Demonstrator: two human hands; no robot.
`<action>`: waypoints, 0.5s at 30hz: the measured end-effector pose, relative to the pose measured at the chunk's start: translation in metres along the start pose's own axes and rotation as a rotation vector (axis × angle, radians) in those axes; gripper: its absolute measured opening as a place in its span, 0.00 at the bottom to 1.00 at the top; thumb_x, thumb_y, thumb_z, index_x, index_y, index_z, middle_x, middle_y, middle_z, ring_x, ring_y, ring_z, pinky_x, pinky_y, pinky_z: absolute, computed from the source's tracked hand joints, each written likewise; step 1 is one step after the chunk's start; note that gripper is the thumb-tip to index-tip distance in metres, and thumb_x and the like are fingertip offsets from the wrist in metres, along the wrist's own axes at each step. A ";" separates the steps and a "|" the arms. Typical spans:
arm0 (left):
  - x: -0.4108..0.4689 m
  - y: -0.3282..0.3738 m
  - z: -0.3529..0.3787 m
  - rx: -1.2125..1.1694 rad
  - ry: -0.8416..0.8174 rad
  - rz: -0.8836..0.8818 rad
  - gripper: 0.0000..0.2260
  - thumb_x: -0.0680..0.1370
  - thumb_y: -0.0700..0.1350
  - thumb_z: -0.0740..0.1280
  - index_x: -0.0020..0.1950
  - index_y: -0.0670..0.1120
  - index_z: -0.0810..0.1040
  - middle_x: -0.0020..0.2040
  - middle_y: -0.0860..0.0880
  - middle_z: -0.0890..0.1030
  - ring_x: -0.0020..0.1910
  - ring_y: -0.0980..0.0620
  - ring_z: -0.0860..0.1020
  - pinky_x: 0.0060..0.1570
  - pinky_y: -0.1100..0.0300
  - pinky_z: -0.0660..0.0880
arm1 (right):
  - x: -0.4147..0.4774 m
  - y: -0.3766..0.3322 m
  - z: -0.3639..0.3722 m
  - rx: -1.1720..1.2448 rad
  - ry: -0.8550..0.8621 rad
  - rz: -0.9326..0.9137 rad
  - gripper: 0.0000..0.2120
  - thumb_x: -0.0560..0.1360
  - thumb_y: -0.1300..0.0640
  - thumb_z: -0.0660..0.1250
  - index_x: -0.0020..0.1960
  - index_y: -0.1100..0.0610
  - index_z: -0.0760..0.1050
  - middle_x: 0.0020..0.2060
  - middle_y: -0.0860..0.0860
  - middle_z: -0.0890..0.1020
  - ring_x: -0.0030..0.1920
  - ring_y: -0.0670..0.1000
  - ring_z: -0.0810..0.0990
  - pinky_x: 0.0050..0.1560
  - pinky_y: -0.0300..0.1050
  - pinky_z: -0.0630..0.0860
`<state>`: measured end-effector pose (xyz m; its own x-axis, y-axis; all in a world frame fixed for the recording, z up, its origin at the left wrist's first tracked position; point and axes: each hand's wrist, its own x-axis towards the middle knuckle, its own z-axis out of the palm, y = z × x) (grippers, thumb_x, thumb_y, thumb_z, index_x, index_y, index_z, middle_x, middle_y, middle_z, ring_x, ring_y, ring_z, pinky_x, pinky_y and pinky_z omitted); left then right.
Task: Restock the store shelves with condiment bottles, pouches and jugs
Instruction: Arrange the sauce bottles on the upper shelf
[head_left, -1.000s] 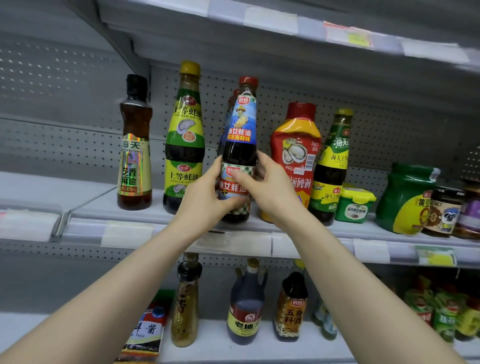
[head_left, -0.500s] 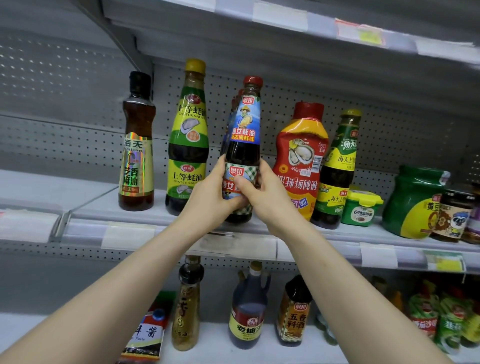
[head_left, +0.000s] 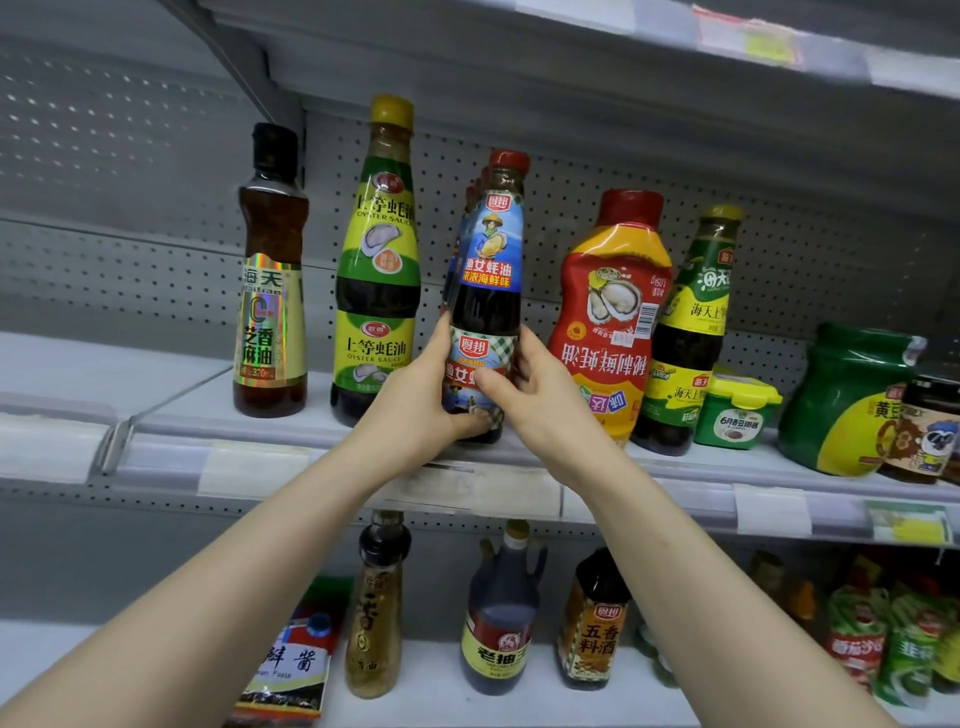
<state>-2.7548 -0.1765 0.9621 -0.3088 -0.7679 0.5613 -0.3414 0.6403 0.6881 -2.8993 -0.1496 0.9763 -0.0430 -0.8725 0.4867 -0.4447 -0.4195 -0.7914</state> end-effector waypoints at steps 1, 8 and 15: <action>-0.001 -0.001 0.000 0.006 -0.010 -0.006 0.50 0.71 0.41 0.77 0.81 0.57 0.47 0.65 0.55 0.78 0.59 0.57 0.79 0.62 0.53 0.77 | -0.002 0.002 -0.001 -0.015 -0.012 0.003 0.26 0.80 0.60 0.67 0.75 0.46 0.65 0.62 0.46 0.80 0.63 0.48 0.79 0.66 0.57 0.76; 0.002 -0.007 0.003 0.089 0.017 -0.013 0.51 0.71 0.43 0.77 0.81 0.57 0.44 0.64 0.54 0.79 0.57 0.57 0.79 0.62 0.58 0.76 | 0.001 0.005 0.003 -0.037 -0.046 0.038 0.28 0.82 0.61 0.64 0.79 0.48 0.59 0.64 0.49 0.79 0.64 0.50 0.78 0.67 0.57 0.75; 0.008 -0.009 0.004 0.150 0.011 -0.018 0.52 0.71 0.43 0.77 0.82 0.54 0.43 0.60 0.57 0.77 0.52 0.60 0.76 0.52 0.67 0.70 | 0.007 0.005 0.005 -0.071 -0.049 0.068 0.28 0.82 0.61 0.63 0.79 0.49 0.57 0.65 0.50 0.79 0.64 0.52 0.78 0.67 0.57 0.75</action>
<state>-2.7576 -0.1880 0.9586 -0.2921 -0.7791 0.5547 -0.4757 0.6215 0.6225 -2.8970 -0.1590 0.9735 -0.0321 -0.9104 0.4125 -0.5050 -0.3414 -0.7927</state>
